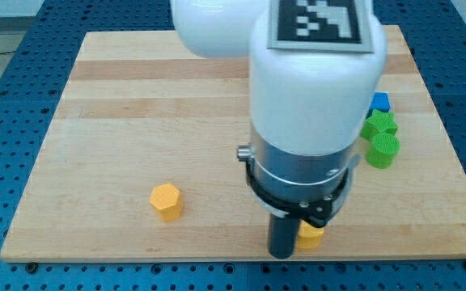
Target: Move the yellow heart below the red star
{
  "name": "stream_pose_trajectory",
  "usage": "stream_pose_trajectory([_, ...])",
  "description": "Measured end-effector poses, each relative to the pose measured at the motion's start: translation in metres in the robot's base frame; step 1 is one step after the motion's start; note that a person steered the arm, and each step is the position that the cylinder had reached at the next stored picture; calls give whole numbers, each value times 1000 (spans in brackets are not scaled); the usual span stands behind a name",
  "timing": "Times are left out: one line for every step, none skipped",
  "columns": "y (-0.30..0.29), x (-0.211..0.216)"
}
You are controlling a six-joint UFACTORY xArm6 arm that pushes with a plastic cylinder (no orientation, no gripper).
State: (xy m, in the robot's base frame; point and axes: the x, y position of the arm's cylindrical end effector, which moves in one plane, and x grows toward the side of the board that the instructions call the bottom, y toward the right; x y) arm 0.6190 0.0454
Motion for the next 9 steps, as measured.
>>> stream_pose_trajectory([19,0])
stream_pose_trajectory([52,-1])
stream_pose_trajectory([93,-1])
stream_pose_trajectory([97,-1])
stream_pose_trajectory([79,-10])
stream_pose_trajectory([71,-30])
stream_pose_trajectory([71,-53])
stream_pose_trajectory([67,-76])
stream_pose_trajectory([45,-90])
